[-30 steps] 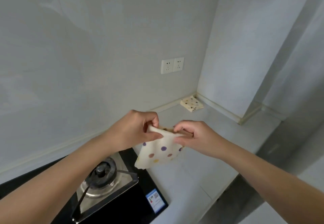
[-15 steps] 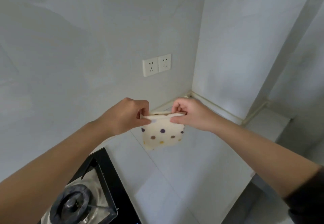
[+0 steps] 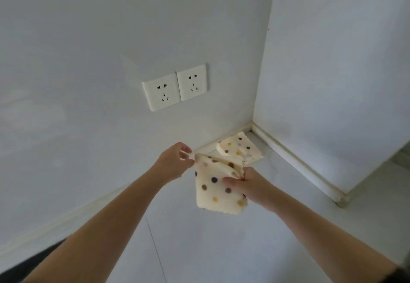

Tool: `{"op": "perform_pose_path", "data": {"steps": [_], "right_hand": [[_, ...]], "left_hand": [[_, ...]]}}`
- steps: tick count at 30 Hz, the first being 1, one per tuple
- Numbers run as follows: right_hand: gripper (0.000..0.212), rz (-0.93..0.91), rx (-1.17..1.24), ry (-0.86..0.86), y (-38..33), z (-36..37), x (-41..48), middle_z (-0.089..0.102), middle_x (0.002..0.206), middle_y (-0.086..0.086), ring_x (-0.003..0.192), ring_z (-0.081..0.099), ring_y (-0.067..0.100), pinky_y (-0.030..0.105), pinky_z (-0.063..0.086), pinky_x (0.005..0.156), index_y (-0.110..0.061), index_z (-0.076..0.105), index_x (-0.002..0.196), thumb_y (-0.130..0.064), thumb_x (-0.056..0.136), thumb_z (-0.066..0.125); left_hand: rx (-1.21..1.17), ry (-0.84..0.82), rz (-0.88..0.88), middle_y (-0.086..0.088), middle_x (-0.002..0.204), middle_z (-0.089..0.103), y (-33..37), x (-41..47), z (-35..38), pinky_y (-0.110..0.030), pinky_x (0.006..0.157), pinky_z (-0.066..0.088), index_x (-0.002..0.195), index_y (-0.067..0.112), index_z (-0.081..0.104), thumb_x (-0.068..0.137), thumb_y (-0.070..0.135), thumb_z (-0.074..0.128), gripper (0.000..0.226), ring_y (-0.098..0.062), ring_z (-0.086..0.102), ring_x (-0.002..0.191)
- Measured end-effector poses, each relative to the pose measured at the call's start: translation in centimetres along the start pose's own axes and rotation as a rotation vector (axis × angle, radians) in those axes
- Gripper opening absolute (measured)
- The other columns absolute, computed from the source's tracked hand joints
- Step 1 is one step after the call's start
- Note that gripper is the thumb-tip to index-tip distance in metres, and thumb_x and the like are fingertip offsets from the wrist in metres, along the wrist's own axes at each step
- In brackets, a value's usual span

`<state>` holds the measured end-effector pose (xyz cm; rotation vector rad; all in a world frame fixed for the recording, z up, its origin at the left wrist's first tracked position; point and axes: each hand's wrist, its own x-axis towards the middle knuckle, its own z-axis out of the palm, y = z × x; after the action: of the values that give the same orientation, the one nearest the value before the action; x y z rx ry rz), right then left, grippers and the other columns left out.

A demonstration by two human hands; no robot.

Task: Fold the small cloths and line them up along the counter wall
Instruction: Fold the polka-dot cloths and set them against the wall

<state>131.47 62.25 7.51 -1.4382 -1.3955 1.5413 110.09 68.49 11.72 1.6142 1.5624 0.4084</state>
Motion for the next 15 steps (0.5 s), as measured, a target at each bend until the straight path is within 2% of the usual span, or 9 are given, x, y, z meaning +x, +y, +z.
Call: {"op": "perform_pose_path", "data": {"steps": [2, 4, 5, 6, 7, 8, 9, 11, 15], "right_hand": [[0.01, -0.041, -0.24, 0.098, 1.4, -1.7, 1.5, 0.063, 0.077, -0.006, 0.065, 0.056, 0.009, 0.028, 0.045, 0.063, -0.012, 0.066, 0.096, -0.013, 0.091, 0.057], [0.032, -0.199, -0.42, 0.068, 2.5, -3.3, 2.3, 0.063, 0.082, -0.017, 0.067, 0.055, 0.005, 0.025, 0.045, 0.065, -0.03, 0.069, 0.104, -0.007, 0.092, 0.05], [0.044, -0.277, -0.493, 0.025, 3.0, -3.9, 2.6, 0.062, 0.102, -0.027, 0.085, 0.058, -0.002, 0.016, 0.046, 0.076, -0.036, 0.063, 0.119, -0.004, 0.093, 0.048], [0.052, -0.356, -0.578, -0.002, 3.6, -4.5, 3.0, 0.05, 0.123, -0.031, 0.11, 0.048, -0.011, 0.008, 0.04, 0.091, -0.034, 0.053, 0.133, 0.0, 0.093, 0.048], [0.057, -0.435, -0.667, -0.009, 4.5, -5.1, 3.5, 0.038, 0.135, -0.028, 0.124, 0.032, -0.015, 0.006, 0.031, 0.102, -0.029, 0.046, 0.139, 0.003, 0.091, 0.051], [0.061, -0.519, -0.77, 0.013, 5.5, -5.9, 4.3, 0.034, 0.141, -0.022, 0.129, 0.025, -0.013, 0.011, 0.027, 0.108, -0.023, 0.045, 0.14, 0.006, 0.087, 0.056], [0.065, -0.602, -0.884, 0.062, 6.8, -6.6, 5.3, 0.038, 0.144, -0.013, 0.132, 0.029, -0.006, 0.02, 0.028, 0.111, -0.017, 0.047, 0.139, 0.007, 0.081, 0.063], [0.066, -0.729, -1.081, 0.145, 8.5, -8.0, 7.4, 0.049, 0.141, 0.001, 0.132, 0.041, 0.013, 0.035, 0.031, 0.111, -0.012, 0.048, 0.136, 0.003, 0.075, 0.066], [0.053, -0.816, -1.225, 0.282, 9.5, -10.8, 12.0, 0.051, 0.14, 0.006, 0.134, 0.04, 0.024, 0.041, 0.028, 0.109, -0.012, 0.042, 0.134, -0.004, 0.082, 0.037]], "left_hand": [[-0.433, -0.22, -0.432, -0.022, 0.109, 0.061, 0.2, 2.5, 2.2, -0.04, 0.07, 0.058, 0.122, 0.001, 0.047, 0.098, 0.034, 0.048, 0.041, -0.034, 0.067, 0.082], [-0.774, -0.444, -0.581, -0.027, 0.098, 0.066, 0.0, 4.8, 4.1, -0.041, 0.066, 0.06, 0.117, -0.007, 0.05, 0.097, 0.054, 0.037, 0.065, -0.037, 0.069, 0.077], [-0.857, -0.474, -0.581, -0.023, 0.091, 0.068, 0.1, 5.9, 4.9, -0.039, 0.063, 0.06, 0.11, -0.006, 0.055, 0.095, 0.056, 0.037, 0.067, -0.034, 0.07, 0.073], [-0.889, -0.465, -0.566, -0.019, 0.084, 0.069, 0.1, 6.9, 5.7, -0.037, 0.06, 0.06, 0.105, -0.004, 0.058, 0.095, 0.052, 0.043, 0.058, -0.029, 0.069, 0.069], [-0.885, -0.434, -0.552, -0.015, 0.08, 0.068, 0.4, 7.9, 6.5, -0.034, 0.058, 0.059, 0.103, -0.002, 0.059, 0.095, 0.041, 0.051, 0.044, -0.025, 0.069, 0.066], [-0.863, -0.394, -0.536, -0.013, 0.08, 0.068, 0.4, 9.0, 7.3, -0.032, 0.057, 0.059, 0.104, -0.002, 0.06, 0.093, 0.026, 0.057, 0.03, -0.022, 0.068, 0.067], [-0.839, -0.361, -0.505, -0.012, 0.085, 0.067, 0.5, 10.2, 8.0, -0.03, 0.059, 0.059, 0.107, -0.003, 0.06, 0.092, 0.013, 0.058, 0.023, -0.021, 0.067, 0.071], [-0.776, -0.293, -0.404, -0.013, 0.097, 0.065, 0.7, 12.7, 9.0, -0.026, 0.064, 0.058, 0.115, -0.005, 0.059, 0.091, -0.001, 0.053, 0.025, -0.02, 0.064, 0.081], [-0.549, -0.121, -0.124, -0.007, 0.092, 0.063, 3.0, 17.2, 10.4, -0.024, 0.071, 0.051, 0.104, 0.007, 0.064, 0.091, -0.003, 0.052, 0.02, -0.017, 0.058, 0.083]]}}
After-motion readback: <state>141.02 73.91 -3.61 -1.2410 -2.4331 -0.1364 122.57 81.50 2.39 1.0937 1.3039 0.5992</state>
